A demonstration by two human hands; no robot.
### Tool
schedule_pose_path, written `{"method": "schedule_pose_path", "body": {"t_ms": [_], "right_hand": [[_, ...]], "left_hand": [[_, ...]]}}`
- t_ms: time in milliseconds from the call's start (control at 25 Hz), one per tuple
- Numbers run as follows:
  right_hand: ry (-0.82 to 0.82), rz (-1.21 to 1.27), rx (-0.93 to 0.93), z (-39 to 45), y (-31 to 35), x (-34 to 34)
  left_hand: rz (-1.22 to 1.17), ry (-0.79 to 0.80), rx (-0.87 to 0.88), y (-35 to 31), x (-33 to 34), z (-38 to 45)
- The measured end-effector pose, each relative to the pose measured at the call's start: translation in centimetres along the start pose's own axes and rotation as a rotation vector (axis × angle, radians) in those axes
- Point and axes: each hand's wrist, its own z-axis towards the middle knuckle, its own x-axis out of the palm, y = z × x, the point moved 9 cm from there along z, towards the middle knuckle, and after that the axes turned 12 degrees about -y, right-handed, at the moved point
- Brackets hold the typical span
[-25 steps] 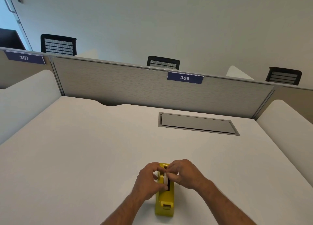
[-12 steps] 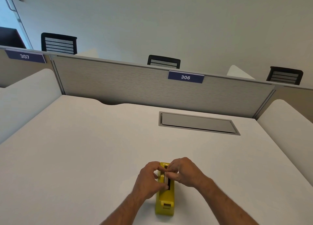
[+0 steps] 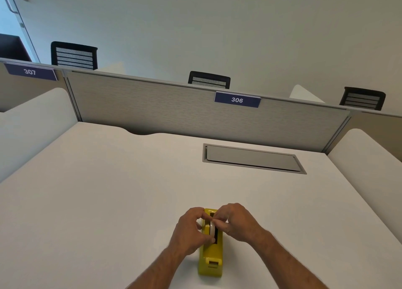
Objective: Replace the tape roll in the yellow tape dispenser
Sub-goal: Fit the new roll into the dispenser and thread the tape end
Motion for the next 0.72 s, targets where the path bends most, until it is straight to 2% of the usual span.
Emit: {"method": "schedule_pose_path", "body": {"t_ms": [720], "right_hand": [[-0.065, 0.037, 0.060, -0.12, -0.86, 0.69]], "left_hand": [[0.009, -0.006, 0.012, 0.01, 0.10, 0.16]]}}
